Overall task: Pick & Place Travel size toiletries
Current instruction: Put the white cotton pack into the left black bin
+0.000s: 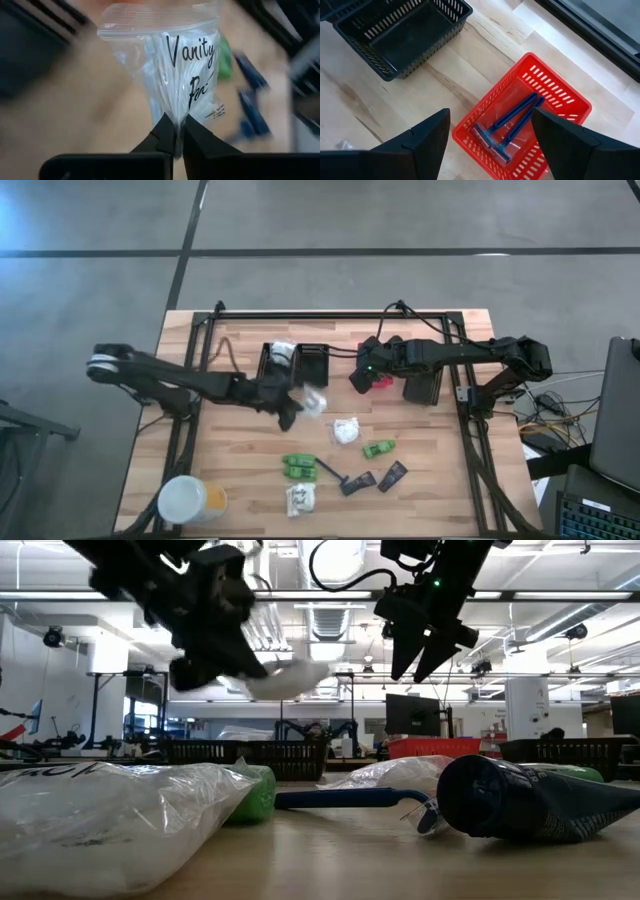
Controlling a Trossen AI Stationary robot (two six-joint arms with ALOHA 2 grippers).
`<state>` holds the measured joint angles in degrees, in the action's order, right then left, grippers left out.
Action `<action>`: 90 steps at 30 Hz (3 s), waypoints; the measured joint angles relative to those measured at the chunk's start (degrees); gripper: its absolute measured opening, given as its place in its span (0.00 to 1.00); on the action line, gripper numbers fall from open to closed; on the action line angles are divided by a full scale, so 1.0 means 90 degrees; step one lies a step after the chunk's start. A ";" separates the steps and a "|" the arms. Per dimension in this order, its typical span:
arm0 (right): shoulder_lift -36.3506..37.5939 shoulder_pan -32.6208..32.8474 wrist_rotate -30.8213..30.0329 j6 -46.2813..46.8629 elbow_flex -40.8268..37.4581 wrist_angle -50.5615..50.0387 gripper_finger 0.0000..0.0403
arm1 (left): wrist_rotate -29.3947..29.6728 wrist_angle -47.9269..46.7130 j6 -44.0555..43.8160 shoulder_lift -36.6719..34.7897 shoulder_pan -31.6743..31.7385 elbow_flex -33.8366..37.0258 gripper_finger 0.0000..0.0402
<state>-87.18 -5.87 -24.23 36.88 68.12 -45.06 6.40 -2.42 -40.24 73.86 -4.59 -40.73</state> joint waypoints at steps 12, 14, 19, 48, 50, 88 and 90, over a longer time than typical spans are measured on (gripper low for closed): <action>0.0000 -0.0005 -0.0042 -0.0003 -0.0012 0.0056 0.78 | 0.2801 -0.3342 0.0385 -0.1893 0.1369 0.0083 0.04; 0.0000 -0.0002 -0.0113 -0.0004 -0.0012 0.0080 0.80 | 0.2368 -0.3129 0.0845 -0.1905 0.1768 0.0155 0.04; 0.0000 -0.0002 -0.0146 0.0005 -0.0012 0.0080 0.82 | 0.1644 -0.2812 0.1402 -0.1553 0.2395 0.0354 0.04; 0.0000 -0.0002 -0.0139 0.0238 -0.0017 0.0036 0.73 | 0.1126 -0.1705 0.1424 -0.0287 0.2614 0.0495 0.35; 0.0000 -0.0002 -0.0139 0.0236 -0.0017 0.0036 0.73 | 0.1128 -0.1837 0.1424 -0.0504 0.2614 0.0495 0.38; -0.0163 0.1553 0.2009 -0.0858 -0.0655 -0.0288 0.81 | -0.2245 -0.2557 0.0985 -0.2369 0.2307 0.0287 0.42; -0.0163 0.1552 0.1896 -0.0324 -0.0593 -0.0244 0.81 | -0.2533 -0.2557 0.1005 -0.2333 0.2184 0.0289 0.42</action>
<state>-88.64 8.10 -7.16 33.97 62.78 -47.25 -16.39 -25.43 -31.19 52.86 15.07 -38.13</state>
